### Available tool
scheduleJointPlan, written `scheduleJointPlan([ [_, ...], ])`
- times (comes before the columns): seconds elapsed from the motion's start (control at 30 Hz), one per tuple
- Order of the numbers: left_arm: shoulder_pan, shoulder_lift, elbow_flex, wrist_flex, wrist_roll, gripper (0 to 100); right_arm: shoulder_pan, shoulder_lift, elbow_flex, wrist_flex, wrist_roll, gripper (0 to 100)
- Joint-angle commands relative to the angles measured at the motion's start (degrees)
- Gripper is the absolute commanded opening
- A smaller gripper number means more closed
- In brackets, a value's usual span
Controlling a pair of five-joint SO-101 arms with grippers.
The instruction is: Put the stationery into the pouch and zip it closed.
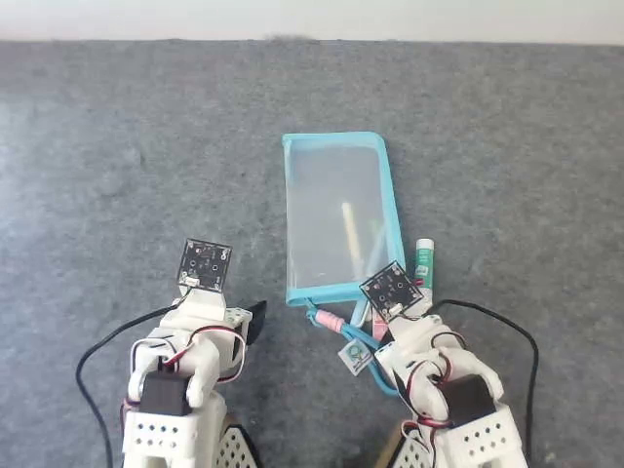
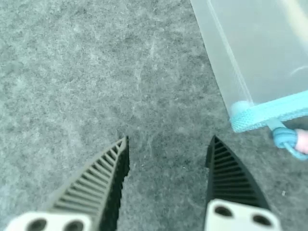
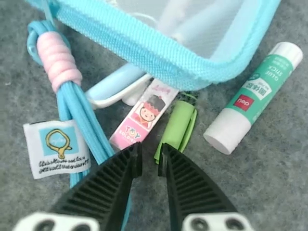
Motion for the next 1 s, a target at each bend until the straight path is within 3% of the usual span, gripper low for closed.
scheduleJointPlan([
  [0.0, -0.3, -0.3, -0.5, 0.4, 0.8, 25, -0.3, -1.1, 1.2, -2.3, -0.4, 8.0],
  [0.13, -0.3, -0.3, -0.5, 0.4, 0.8, 25, 8.7, -1.2, 0.6, -3.5, 0.0, 8.0],
  [0.27, -0.3, -0.3, -0.5, 0.4, 0.8, 25, 19.1, -1.1, -3.2, -5.9, 9.1, 7.9],
  [0.47, -0.3, -0.3, -0.5, 0.4, 0.8, 25, 20.3, -0.1, -8.9, -3.4, 12.7, 7.6],
  [0.63, -0.3, -0.3, -0.5, 0.4, 0.8, 25, 13.5, 10.9, -19.8, -2.8, 12.7, 8.0],
  [0.97, -0.3, -0.3, -0.5, 0.4, 0.8, 25, -14.8, 70.8, -54.2, -3.8, 6.4, 8.1],
])
